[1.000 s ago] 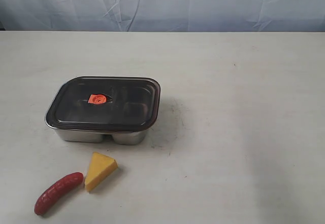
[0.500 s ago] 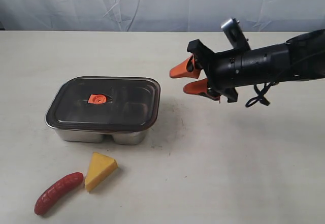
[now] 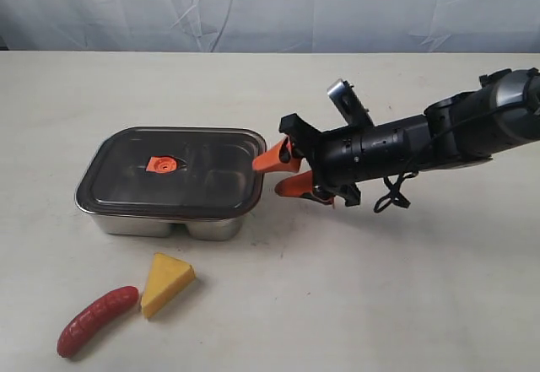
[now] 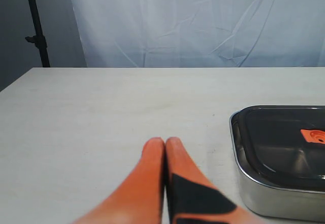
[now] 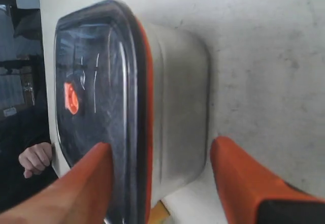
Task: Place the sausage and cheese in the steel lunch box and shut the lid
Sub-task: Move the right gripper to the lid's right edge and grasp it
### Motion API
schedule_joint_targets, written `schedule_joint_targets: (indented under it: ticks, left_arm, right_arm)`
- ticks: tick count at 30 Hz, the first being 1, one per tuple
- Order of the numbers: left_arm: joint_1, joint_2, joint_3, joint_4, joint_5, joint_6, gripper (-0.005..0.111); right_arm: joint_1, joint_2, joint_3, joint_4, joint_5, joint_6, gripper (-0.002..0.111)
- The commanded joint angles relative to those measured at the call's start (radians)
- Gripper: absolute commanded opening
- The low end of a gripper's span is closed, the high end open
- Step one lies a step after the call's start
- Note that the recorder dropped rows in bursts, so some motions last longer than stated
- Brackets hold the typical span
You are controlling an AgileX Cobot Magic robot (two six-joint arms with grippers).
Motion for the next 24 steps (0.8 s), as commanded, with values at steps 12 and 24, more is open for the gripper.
schedule_joint_targets:
  ticks: [12, 24]
  left_arm:
    - [0.0, -0.005, 0.005, 0.0, -0.001, 0.0, 0.0]
    - [0.0, -0.005, 0.005, 0.0, -0.001, 0.0, 0.0]
  right_arm:
    - [0.046, -0.002, -0.006, 0.009, -0.011, -0.018, 0.055]
    - [0.046, -0.002, -0.006, 0.009, -0.007, -0.018, 0.018]
